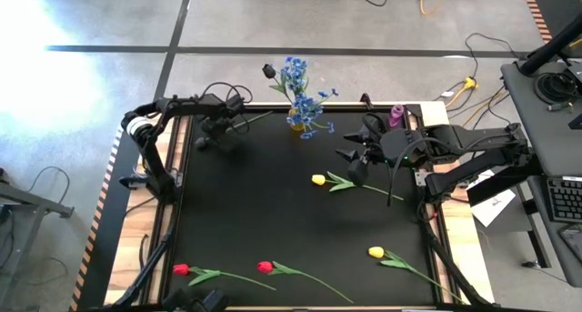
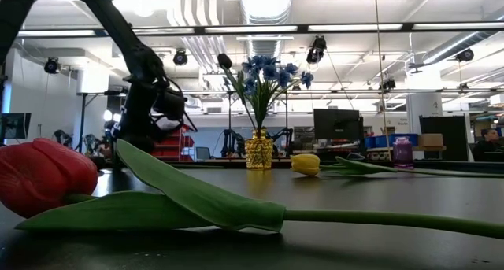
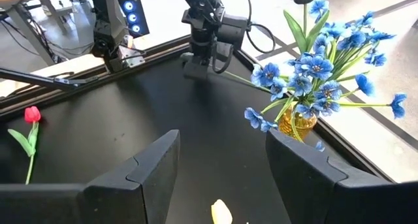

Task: Sort flowers into vase by color
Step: Put the black flower into the yellow vase

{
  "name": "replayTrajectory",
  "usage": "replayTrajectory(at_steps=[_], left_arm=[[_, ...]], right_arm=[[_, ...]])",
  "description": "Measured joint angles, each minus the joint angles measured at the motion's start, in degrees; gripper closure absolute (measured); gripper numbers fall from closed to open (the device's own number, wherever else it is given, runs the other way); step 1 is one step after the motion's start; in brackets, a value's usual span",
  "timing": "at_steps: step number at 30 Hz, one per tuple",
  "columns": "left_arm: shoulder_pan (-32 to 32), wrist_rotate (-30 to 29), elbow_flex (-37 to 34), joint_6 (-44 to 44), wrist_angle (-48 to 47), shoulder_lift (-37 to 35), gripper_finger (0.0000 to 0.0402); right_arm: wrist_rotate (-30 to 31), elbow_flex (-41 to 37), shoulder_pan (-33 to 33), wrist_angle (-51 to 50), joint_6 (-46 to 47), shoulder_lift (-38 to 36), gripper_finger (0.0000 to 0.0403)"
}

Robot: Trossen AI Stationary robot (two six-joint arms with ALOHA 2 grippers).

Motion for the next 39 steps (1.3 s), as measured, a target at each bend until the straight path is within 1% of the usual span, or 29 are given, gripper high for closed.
replayTrajectory(at_steps=[2, 5, 8, 11, 15, 19, 23, 28, 32, 35, 39], left_arm=[[-0.07, -0.02, -0.1, 0.42, 0.0, -1.09, 0.0392], [-0.89, -0.08, -0.33, 0.85, -0.08, -4.88, 0.0393], [-3.03, -0.11, -0.88, 1.71, -1.34, -11.01, 0.0399], [-7.49, -0.24, -1.14, 1.99, -2.43, -18.33, 0.0401], [-18.01, -0.94, -1.27, 8.62, -5.2, -27.36, 0.0401], [-30.83, -5.51, -1.27, 14.55, -8.36, -34.29, 0.0401], [-43.76, -9.76, -1.27, 16.98, -9.01, -38.48, 0.0401], [-58.35, -16.89, -1.27, 21.28, -3.69, -39.3, 0.0401], [-67.15, -21.18, -0.33, 25.03, 2.64, -37.18, 0.0402], [-72.01, -23.78, 1.21, 29.43, 6.26, -34.37, 0.0402], [-75.82, -24.04, 3.72, 34.74, 7.97, -29.07, 0.0402]], right_arm=[[-0.01, 0.0, 0.0, 0.0, -0.15, -0.02, 0.0184], [-0.01, 0.0, 0.0, -0.02, -0.21, -0.23, 0.0184], [0.0, -0.02, 0.0, -0.02, -0.21, -0.78, 0.0184], [0.02, -0.02, 0.0, 0.03, -0.18, -1.59, 0.0184], [0.02, -0.02, -0.02, 0.08, -0.06, -2.5, 0.0184], [0.05, -0.02, -0.02, 0.35, -0.03, -2.89, 0.0184], [-1.28, -0.02, -0.02, 2.49, 0.01, -2.12, 0.0184], [-8.71, -0.02, 0.0, 9.26, 0.45, 2.46, 0.0184], [-13.58, -0.02, 0.0, 12.45, 3.72, 7.06, 0.0184], [-16.32, -0.02, 0.0, 12.56, 8.71, 10.5, 0.0184], [-22.61, -0.02, 0.0, 13.09, 15.67, 15.39, 0.0184]])
